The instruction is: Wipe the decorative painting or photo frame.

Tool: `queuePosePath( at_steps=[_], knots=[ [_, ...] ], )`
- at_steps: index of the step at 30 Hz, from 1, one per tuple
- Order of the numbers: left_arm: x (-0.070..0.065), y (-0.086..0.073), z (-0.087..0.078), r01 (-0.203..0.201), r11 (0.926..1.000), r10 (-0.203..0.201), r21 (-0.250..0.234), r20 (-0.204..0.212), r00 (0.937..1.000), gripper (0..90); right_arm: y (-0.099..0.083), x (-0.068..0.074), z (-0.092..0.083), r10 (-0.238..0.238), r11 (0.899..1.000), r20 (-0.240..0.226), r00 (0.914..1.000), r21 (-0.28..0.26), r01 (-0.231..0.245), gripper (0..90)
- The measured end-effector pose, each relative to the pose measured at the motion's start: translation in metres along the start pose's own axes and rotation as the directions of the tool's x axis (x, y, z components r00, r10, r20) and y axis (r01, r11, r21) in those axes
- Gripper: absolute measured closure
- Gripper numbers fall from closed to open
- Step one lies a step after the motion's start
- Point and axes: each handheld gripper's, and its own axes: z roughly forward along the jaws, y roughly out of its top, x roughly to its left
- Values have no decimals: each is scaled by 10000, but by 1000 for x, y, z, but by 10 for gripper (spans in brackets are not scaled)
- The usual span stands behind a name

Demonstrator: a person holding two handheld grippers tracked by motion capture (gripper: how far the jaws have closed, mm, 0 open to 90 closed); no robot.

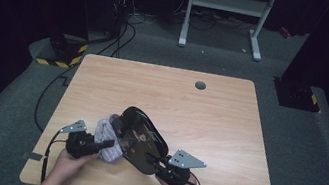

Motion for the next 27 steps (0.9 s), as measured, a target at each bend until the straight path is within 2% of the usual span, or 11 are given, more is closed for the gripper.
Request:
queuePosePath(
  at_steps=[2, 5, 9, 11, 13, 15, 18, 20, 23, 27],
  knots=[
    [-2, 9, -6, -52, 9982, 47, -598, -94, 9999, 625, 0, 2, 0, -89, 10000, 47, 9999, 9, 89, 806],
    [-8, 23, -11, -237, 9931, 215, -1147, -204, 9996, 626, 0, 4, 0, -227, 9997, 121, 9997, 14, 227, 806],
    [-15, 44, -15, -661, 9871, 641, -1457, -187, 9978, 626, 0, 5, 0, -172, 9998, 161, 9997, 32, 171, 805],
    [-19, 56, -18, -695, 9829, 709, -1706, 21, 9975, 627, 0, 4, 0, -145, 9999, 172, 9997, 31, 144, 805],
    [-25, 68, -21, -745, 9752, 829, -2083, 321, 9960, 629, 0, 5, 0, -216, 9998, 161, 9996, 29, 215, 805],
    [-35, 78, -20, -949, 9714, 1090, -2175, 534, 9926, 632, 0, 6, 1, -302, 9995, 170, 9994, 33, 302, 805],
    [-47, 82, -17, -1436, 9656, 1539, -2170, 316, 9876, 636, 0, 7, 1, -358, 9994, 177, 9992, 45, 357, 805],
    [-46, 78, -15, -1447, 9670, 1510, -2098, 143, 9884, 641, 0, 6, 1, -246, 9997, 197, 9995, 64, 245, 805],
    [-38, 66, -13, -1481, 9733, 1429, -1754, -416, 9889, 645, 0, 7, 1, -222, 9997, 243, 9995, 69, 221, 803],
    [-24, 44, -11, -1207, 9865, 1123, -1105, -792, 9905, 648, 0, 5, 1, -170, 9998, 246, 9996, 63, 169, 802]
  ],
)
